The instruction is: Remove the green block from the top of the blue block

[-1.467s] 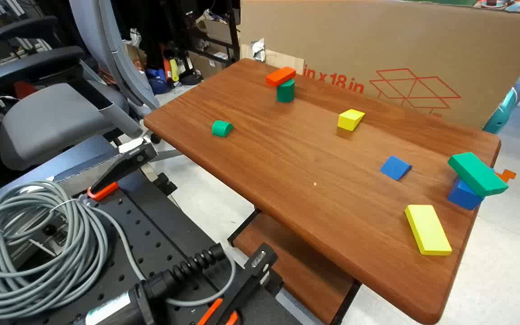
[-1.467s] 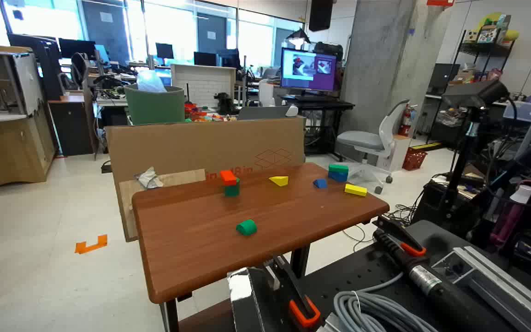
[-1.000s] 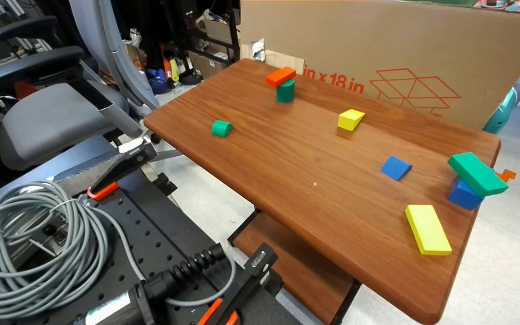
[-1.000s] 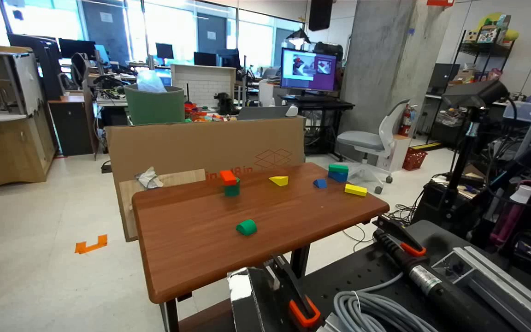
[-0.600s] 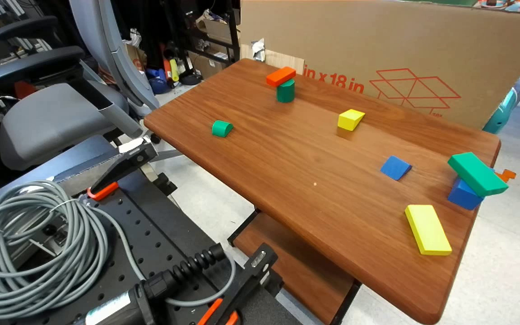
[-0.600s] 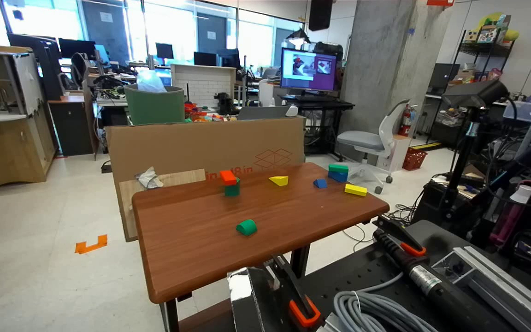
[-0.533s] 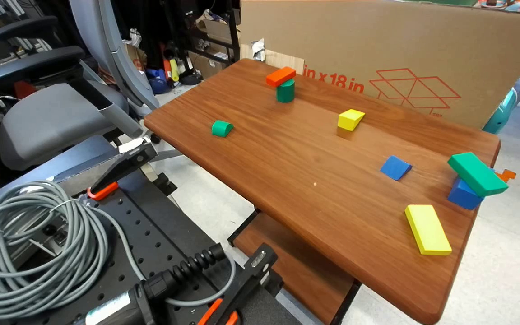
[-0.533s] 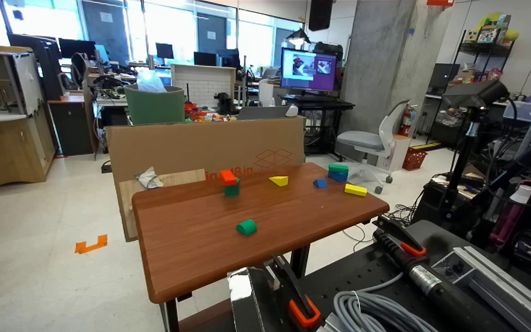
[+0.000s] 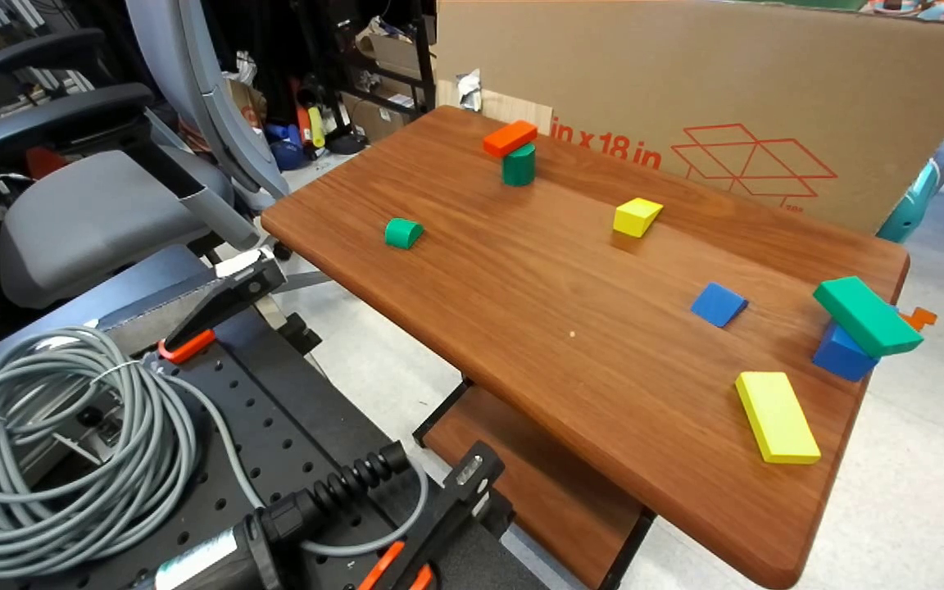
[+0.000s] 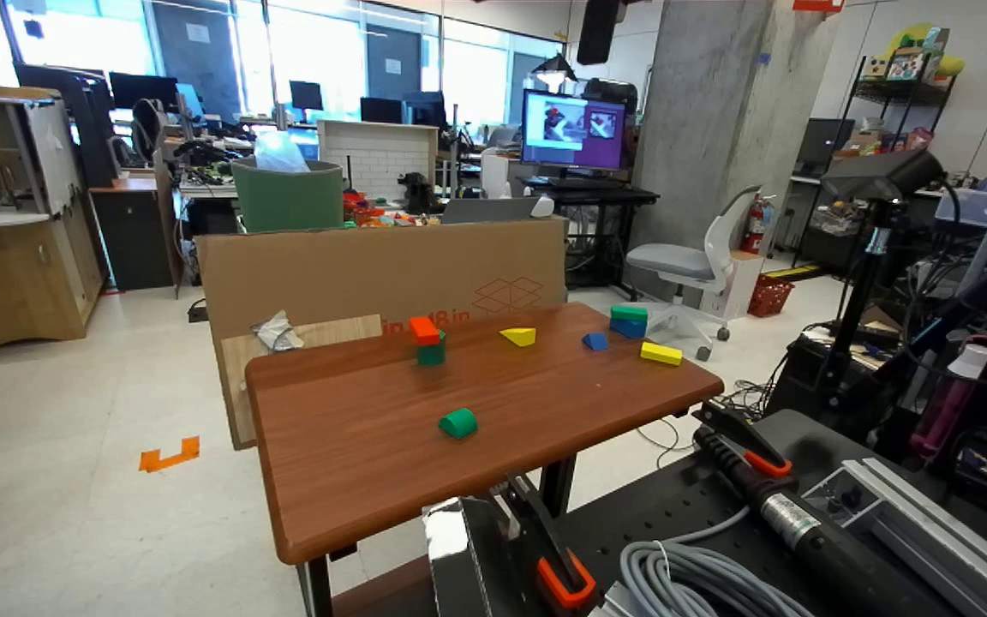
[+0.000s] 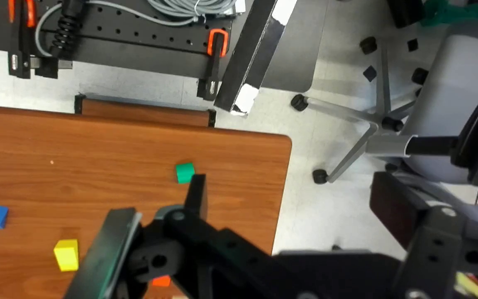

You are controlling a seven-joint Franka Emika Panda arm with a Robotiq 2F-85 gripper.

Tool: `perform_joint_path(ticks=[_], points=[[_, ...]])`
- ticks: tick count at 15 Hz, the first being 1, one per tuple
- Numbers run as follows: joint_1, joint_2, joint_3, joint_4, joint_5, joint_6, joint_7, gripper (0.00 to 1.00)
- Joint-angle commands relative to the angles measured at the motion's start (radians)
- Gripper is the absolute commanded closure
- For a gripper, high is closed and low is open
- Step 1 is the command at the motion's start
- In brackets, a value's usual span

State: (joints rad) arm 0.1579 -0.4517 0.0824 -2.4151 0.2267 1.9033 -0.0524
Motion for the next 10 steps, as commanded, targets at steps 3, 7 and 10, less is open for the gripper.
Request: perform_joint_path(ticks=[3,7,10], points=[[-0.072,0.100,-0.091,0.094,-0.020,0.154,-0.125,0.00],[-0.119,0.219,-0.147,0.188,-0.048,0.234,-0.209,0.00],[-0.147,0.319,-0.188,0.277,-0.062,0.221,-0.310,0.00]])
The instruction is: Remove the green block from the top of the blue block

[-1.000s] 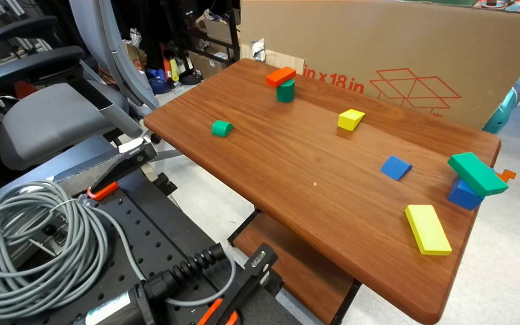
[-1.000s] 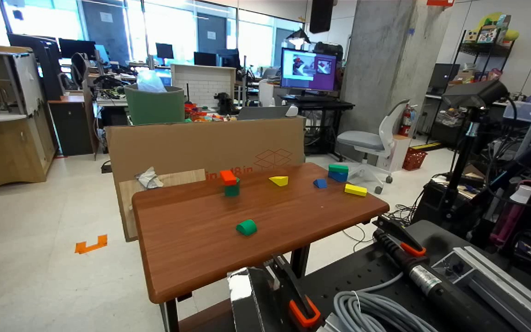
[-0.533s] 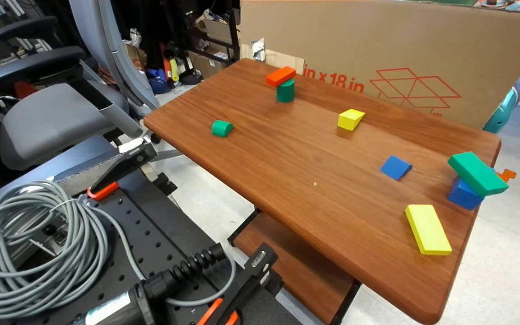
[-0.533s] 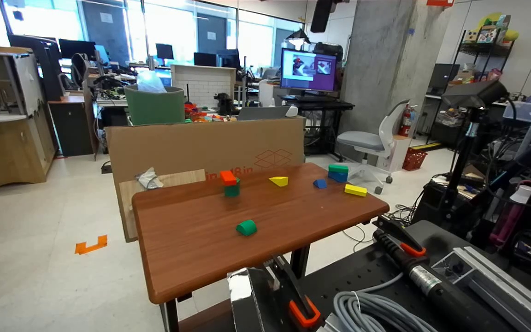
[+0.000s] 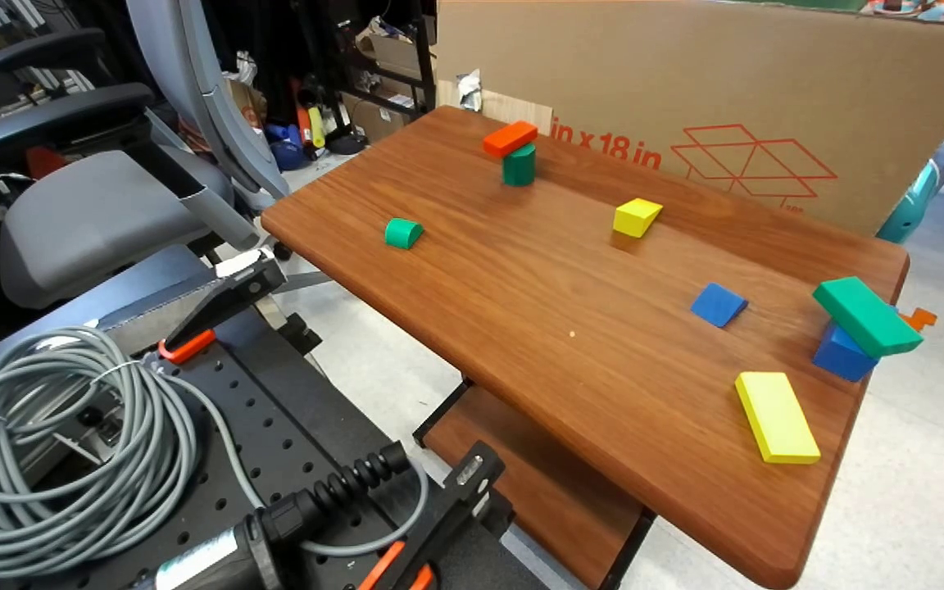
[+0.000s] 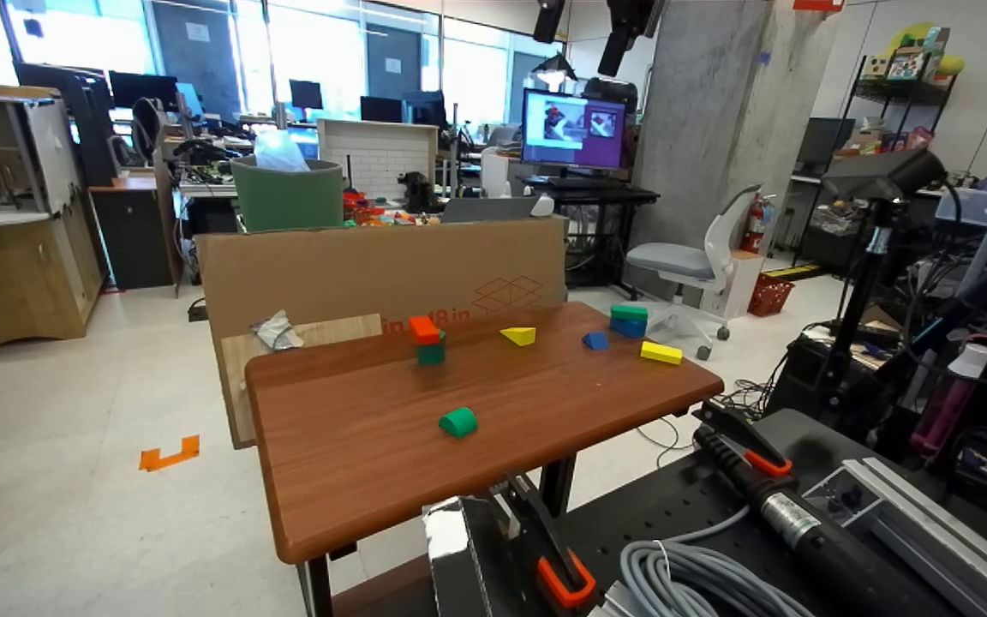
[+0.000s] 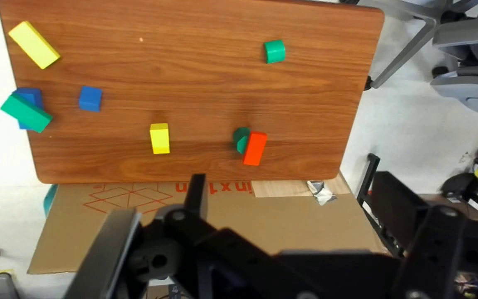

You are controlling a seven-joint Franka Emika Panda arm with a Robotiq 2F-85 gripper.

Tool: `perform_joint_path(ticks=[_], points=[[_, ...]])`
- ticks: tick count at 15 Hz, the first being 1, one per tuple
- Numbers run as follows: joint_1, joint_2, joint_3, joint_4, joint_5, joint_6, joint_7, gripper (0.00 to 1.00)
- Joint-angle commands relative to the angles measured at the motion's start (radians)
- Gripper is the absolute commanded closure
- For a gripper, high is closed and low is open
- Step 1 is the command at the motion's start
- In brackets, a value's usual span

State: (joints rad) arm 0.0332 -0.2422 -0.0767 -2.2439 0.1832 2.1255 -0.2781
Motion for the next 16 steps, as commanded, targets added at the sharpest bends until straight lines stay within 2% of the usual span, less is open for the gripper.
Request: perform_joint_path(ticks=[1,6,10,16], points=[[-0.033,0.141,-0.037,0.133,-0.023,-0.004,-0.111,0.00],[-0.089,0.286,-0.062,0.254,-0.012,-0.006,-0.345,0.00],[-0.147,0.391,-0.057,0.321,-0.052,0.001,-0.547,0.00],[-0.211,0.528,-0.051,0.364,-0.167,0.126,-0.694,0.00]])
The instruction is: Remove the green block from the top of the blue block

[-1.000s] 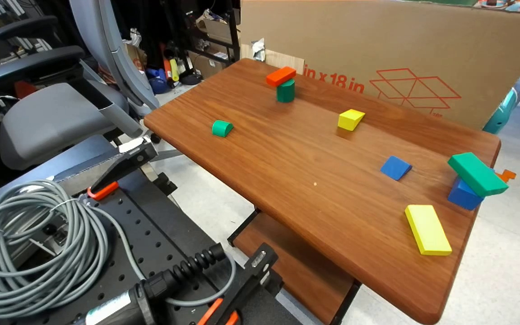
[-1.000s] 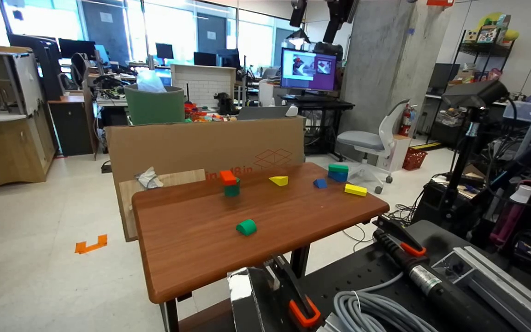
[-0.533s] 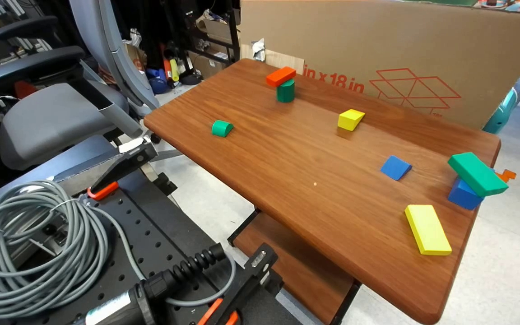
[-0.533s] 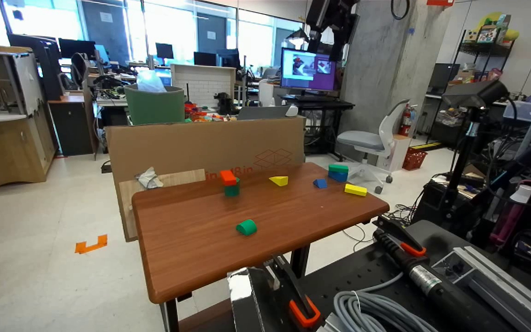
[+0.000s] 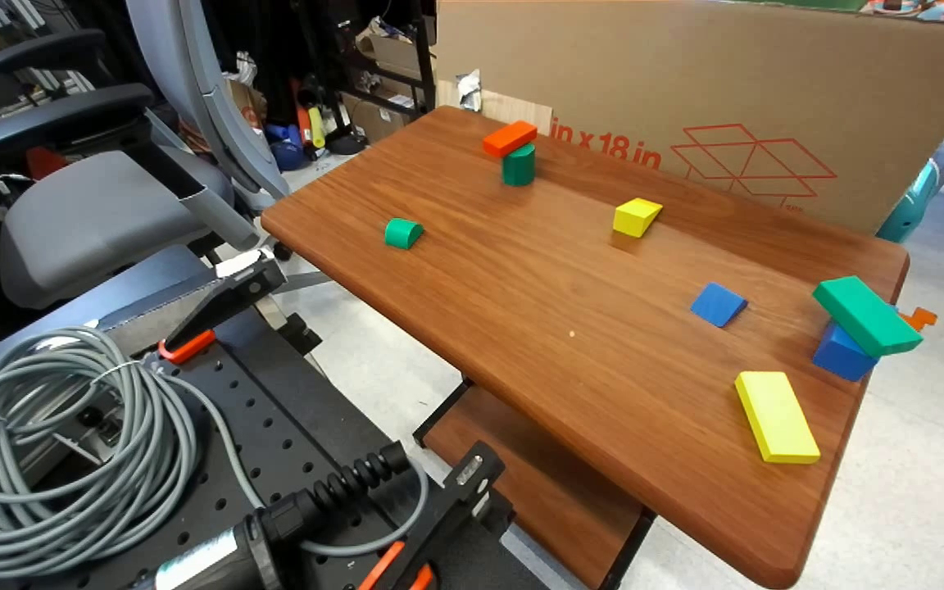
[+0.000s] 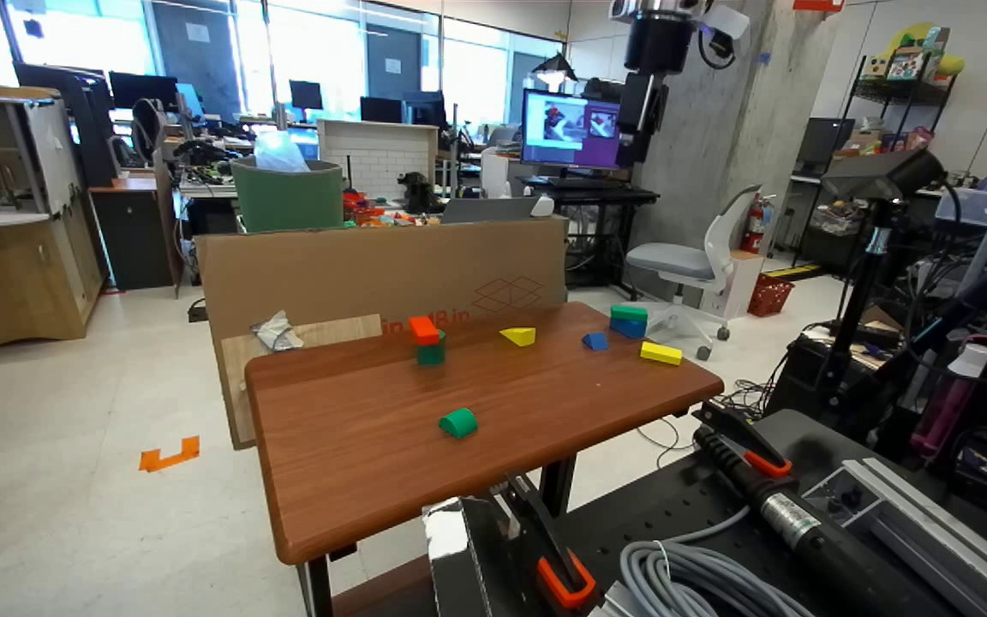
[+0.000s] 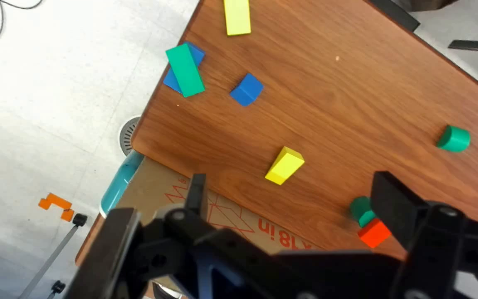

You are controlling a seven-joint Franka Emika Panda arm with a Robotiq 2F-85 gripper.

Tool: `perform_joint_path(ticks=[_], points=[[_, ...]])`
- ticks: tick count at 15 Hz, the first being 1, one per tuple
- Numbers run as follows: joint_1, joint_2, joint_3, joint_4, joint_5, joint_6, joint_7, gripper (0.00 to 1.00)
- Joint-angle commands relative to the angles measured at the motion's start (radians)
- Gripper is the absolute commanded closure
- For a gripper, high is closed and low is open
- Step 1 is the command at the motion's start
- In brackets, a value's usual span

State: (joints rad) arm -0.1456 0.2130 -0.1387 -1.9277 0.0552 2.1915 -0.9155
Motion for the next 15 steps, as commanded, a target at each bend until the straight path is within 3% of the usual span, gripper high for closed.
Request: perform_joint_path(ticks=[1,6,15], points=[[-0.043,0.097,0.012,0.054,-0.040,0.090,-0.062,0.00],[-0.097,0.216,0.032,0.103,0.012,0.207,-0.031,0.00],[-0.109,0.386,0.033,0.216,-0.092,0.179,-0.016,0.00]])
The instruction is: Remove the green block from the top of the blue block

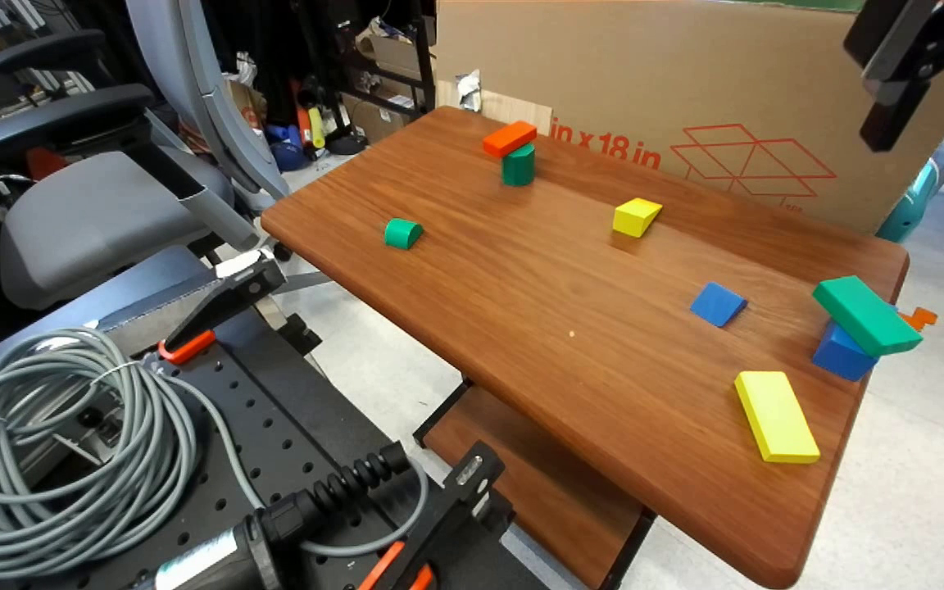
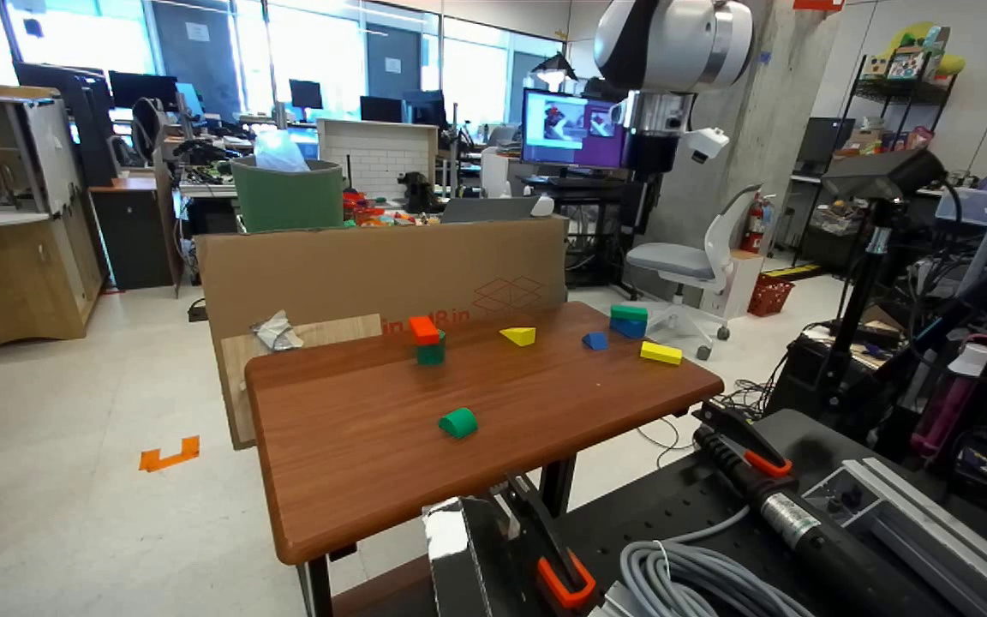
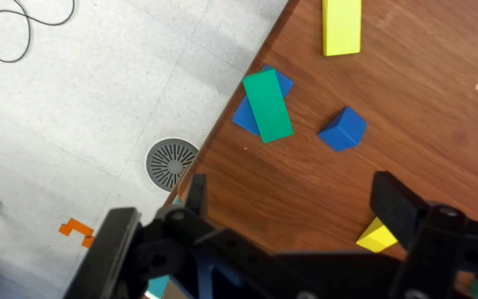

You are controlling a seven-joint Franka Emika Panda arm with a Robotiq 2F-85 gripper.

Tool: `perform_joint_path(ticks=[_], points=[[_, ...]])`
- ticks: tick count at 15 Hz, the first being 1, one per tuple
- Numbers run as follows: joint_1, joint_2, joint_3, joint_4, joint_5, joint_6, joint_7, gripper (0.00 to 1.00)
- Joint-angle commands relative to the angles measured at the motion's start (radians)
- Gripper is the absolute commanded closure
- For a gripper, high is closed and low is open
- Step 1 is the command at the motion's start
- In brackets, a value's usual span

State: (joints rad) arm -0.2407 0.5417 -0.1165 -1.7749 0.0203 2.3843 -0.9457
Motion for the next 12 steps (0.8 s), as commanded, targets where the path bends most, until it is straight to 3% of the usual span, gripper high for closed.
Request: perform_joint_path(ticks=[1,12], points=[[-0.012,0.073,0.009,0.073,-0.074,-0.018,0.012,0.00],[-0.013,0.212,0.008,0.151,-0.171,-0.074,0.005,0.00]])
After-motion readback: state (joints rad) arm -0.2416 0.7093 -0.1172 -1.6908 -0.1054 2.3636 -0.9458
